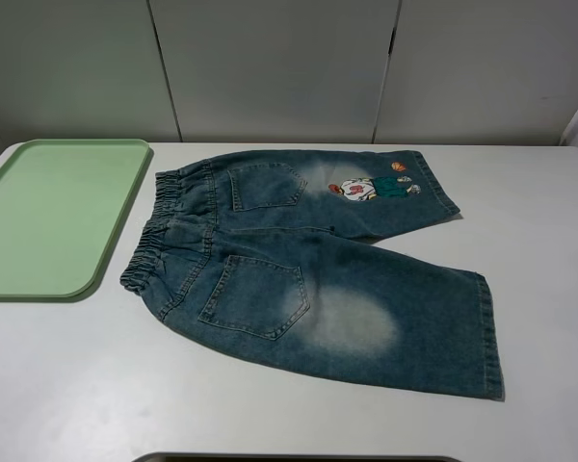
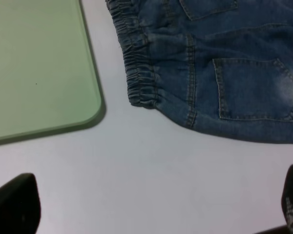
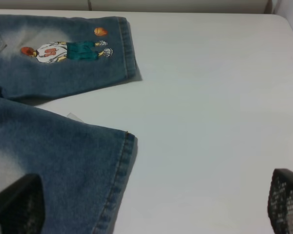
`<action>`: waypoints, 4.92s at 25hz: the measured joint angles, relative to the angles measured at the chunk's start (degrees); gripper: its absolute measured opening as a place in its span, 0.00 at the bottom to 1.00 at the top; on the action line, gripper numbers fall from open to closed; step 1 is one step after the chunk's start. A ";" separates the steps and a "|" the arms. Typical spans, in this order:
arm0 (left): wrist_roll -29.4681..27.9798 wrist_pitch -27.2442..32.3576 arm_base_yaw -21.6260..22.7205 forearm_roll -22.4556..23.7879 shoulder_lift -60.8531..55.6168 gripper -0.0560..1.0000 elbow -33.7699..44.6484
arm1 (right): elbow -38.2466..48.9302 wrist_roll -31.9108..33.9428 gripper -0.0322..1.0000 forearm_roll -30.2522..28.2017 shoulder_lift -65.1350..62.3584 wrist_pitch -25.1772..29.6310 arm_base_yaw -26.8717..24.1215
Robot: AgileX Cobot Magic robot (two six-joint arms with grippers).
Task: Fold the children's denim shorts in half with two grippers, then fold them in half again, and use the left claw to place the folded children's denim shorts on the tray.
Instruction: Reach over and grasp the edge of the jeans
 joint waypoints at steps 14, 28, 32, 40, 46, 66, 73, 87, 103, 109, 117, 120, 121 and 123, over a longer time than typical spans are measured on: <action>0.00 0.00 0.00 0.00 0.00 0.99 0.00 | 0.00 0.00 0.70 0.00 0.00 0.00 0.00; 0.00 0.00 0.00 0.00 0.00 0.99 0.06 | 0.00 0.00 0.70 0.00 0.00 0.00 0.00; 0.00 0.00 0.00 0.00 0.00 0.99 0.06 | 0.00 0.00 0.70 0.00 0.00 0.00 0.00; 0.00 0.00 -0.13 0.00 0.00 0.99 0.06 | 0.00 0.00 0.70 0.00 0.00 0.00 0.00; 0.04 0.00 -0.56 0.00 0.00 0.99 0.06 | 0.00 0.00 0.70 0.00 0.00 0.00 0.00; 14.92 -1.90 -4.34 -10.40 15.41 0.96 -9.51 | -5.21 -20.47 0.70 4.66 16.08 -0.19 15.01; 23.32 -2.20 -5.98 -10.78 29.53 0.96 -14.56 | -6.43 -23.83 0.70 -3.70 31.97 -4.86 21.79; 33.50 -10.04 -10.28 -10.62 57.95 0.94 -17.19 | -6.43 -24.02 0.70 -23.16 59.67 -12.21 28.66; 36.26 -23.31 -12.71 -10.56 81.92 0.92 -17.23 | -6.47 -23.63 0.70 -28.20 86.68 -25.76 28.66; 36.26 -24.59 -12.72 -10.56 84.09 0.92 -17.23 | -6.54 -22.63 0.70 -28.38 93.66 -29.26 28.66; 36.26 -24.65 -12.77 -10.56 84.46 0.91 -17.23 | -3.79 -23.85 0.70 -28.06 97.28 -35.05 28.66; 36.26 -24.65 -12.77 -10.56 84.46 0.91 -17.23 | -3.51 -24.49 0.70 -27.82 97.28 -35.00 28.66; 36.26 -24.71 -12.77 -10.56 84.46 0.91 -17.23 | -3.51 -24.69 0.70 -27.50 97.28 -35.00 28.66; 36.32 -25.18 -12.77 -10.72 84.46 0.91 -17.23 | -3.51 -25.84 0.70 -23.08 97.28 -34.98 28.66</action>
